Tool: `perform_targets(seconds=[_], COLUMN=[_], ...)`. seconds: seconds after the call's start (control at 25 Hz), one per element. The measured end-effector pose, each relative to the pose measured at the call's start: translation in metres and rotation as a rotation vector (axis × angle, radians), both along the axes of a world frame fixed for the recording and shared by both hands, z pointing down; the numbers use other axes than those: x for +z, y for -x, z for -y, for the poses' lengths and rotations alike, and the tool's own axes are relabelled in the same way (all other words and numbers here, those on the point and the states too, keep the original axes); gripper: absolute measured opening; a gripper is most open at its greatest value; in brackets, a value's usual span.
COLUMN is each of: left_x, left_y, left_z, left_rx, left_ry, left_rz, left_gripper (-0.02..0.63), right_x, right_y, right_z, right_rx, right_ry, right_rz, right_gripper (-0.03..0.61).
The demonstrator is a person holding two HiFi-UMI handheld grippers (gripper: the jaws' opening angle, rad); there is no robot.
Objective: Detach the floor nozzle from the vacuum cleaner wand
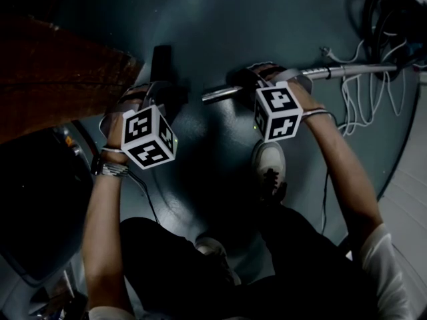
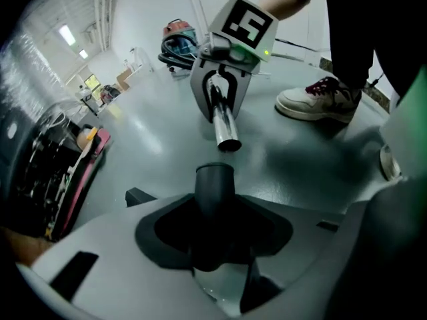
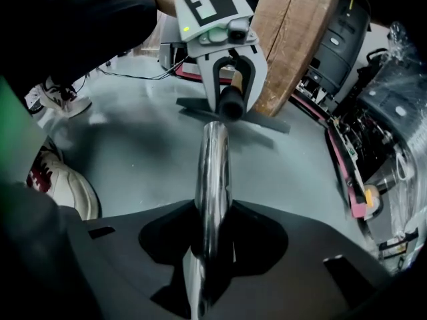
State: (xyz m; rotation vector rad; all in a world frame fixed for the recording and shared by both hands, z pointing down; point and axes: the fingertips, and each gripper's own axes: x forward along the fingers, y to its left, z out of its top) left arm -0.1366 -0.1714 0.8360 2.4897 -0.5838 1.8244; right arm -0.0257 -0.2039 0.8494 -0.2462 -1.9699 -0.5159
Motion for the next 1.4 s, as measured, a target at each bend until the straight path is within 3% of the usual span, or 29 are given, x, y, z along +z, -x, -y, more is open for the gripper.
perform_targets(seconds=[0.12,0.64,1.4], left_x=[0.001,0.022,0.044], left_y=[0.010,0.012,0.005], left_z=[-0.004,-0.025,-0.034], left_rx=[-0.051,0.016,0.101], left_ry=[0.031,0.104,0.127], left_rz=[-0.029,0.049,0.135], left_gripper=[0.181,0.181,0.183], right_x=[0.006,0.021,0.036], right_y=[-0.011,-0.009,-0.016], right_z=[0.000,0.000,-0.008], right_rx=[0.011,0.012,0.018], right_ry=[0.006,0.002,0.016], right_rz=[-0.018,-0.065,-0.091], right_gripper=[0.147,0.147,0.147])
